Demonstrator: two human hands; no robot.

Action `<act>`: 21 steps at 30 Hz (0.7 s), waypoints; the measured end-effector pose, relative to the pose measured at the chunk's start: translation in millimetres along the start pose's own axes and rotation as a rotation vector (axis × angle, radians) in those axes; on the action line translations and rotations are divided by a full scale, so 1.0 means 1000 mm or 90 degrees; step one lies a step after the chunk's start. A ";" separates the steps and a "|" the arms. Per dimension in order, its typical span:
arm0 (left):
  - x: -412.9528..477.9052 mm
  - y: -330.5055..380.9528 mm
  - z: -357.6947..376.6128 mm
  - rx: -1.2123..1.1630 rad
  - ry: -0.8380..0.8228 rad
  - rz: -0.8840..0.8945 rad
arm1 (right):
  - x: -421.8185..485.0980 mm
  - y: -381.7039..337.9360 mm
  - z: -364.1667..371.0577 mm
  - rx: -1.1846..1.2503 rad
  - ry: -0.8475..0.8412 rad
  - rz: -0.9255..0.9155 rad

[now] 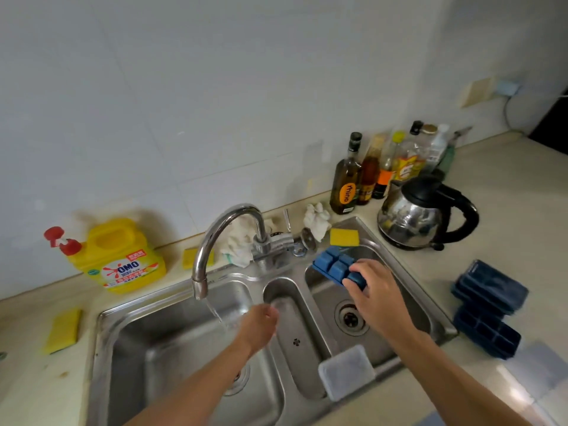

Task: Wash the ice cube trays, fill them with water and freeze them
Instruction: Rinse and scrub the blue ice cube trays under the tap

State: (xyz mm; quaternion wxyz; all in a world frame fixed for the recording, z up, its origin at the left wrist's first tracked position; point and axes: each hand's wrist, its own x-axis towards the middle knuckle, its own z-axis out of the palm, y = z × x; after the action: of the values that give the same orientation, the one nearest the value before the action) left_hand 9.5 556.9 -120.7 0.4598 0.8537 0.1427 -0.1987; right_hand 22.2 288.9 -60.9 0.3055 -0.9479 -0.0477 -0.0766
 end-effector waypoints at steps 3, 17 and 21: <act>0.003 0.022 0.031 -0.008 0.013 -0.003 | -0.026 0.066 0.006 -0.103 -0.165 0.115; -0.021 0.084 0.113 0.024 0.113 -0.014 | -0.027 0.152 -0.028 -0.080 -0.212 0.027; -0.028 0.080 0.122 0.012 0.101 -0.021 | -0.034 0.153 -0.026 -0.003 -0.083 0.013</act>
State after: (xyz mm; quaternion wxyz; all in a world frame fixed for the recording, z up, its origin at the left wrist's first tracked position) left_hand -6.3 409.6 -109.7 0.4354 0.8686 0.1911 -0.1391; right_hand 6.8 149.0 -133.5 0.3004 -0.9520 -0.0575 -0.0120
